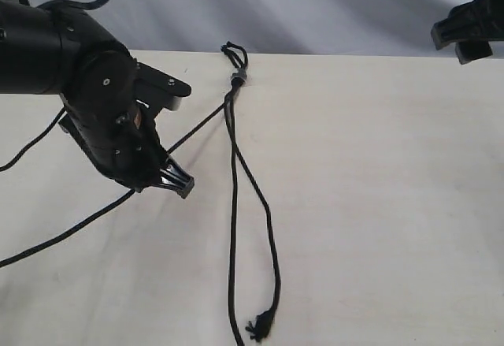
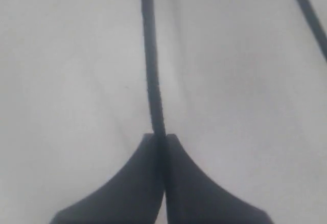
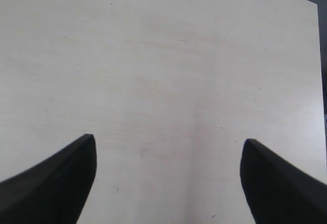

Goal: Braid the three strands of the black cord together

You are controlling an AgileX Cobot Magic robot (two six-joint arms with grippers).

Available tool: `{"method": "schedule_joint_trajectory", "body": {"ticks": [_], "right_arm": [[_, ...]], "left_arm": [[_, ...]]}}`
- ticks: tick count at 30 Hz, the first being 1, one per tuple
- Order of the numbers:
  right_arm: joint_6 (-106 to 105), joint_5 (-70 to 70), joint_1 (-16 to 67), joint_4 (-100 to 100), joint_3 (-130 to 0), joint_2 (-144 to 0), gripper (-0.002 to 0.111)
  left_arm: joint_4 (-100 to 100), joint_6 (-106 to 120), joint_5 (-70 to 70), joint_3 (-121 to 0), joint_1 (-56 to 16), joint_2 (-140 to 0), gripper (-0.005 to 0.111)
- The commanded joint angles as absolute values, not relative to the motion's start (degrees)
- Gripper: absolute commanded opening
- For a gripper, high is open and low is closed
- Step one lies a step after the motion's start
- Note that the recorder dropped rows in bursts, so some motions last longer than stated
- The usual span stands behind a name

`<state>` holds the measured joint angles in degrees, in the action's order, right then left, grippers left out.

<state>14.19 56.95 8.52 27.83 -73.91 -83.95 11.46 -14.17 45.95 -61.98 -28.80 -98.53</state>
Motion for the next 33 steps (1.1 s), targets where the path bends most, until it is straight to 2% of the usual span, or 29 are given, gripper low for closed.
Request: {"method": "schedule_joint_trajectory", "body": {"ticks": [1, 3, 5, 10, 13, 15, 18, 21, 24, 28, 33], "right_arm": [[13.9, 56.5, 8.1, 26.9, -73.9, -83.7, 0.073], [13.9, 56.5, 8.1, 26.9, -73.9, -83.7, 0.073], [13.9, 56.5, 8.1, 26.9, -73.9, -83.7, 0.073], [13.9, 56.2, 8.1, 26.8, -73.9, -83.7, 0.073], [13.9, 56.0, 8.1, 24.7, -73.9, -83.7, 0.073], [12.7, 55.8, 8.1, 20.5, -73.9, -83.7, 0.073], [5.6, 54.7, 8.1, 9.4, -73.9, -83.7, 0.073], [-6.8, 55.6, 8.6, -7.7, -73.9, -84.0, 0.073], [-16.7, 59.4, 12.1, -18.1, -73.9, -85.8, 0.073], [-16.6, 61.9, 20.6, -16.9, -73.9, -89.6, 0.073], [-7.0, 57.1, 33.2, -7.1, -73.9, -97.7, 0.073]], "left_arm": [[11.2, -15.0, 46.7, -61.7, -27.9, -100.8, 0.000], [10.9, -15.0, 45.6, -61.7, -27.9, -102.5, 0.001], [10.5, -14.8, 44.6, -61.7, -27.9, -104.0, 0.008], [8.2, -14.7, 42.5, -61.7, -27.9, -106.4, 0.049], [8.3, -13.3, 41.8, -61.7, -27.9, -106.4, 0.065], [9.2, -13.3, 41.5, -61.7, -27.9, -105.8, 0.068], [15.3, -15.3, 41.3, -61.7, -27.9, -103.5, 0.065], [22.0, -22.9, 41.9, -61.7, -27.9, -99.2, 0.055], [27.8, -29.3, 43.4, -61.6, -27.9, -95.0, 0.036], [37.7, -38.2, 43.7, -58.1, -27.9, -90.0, 0.003], [55.8, -57.6, 44.5, -52.3, -27.5, -86.4, 0.000]]}}
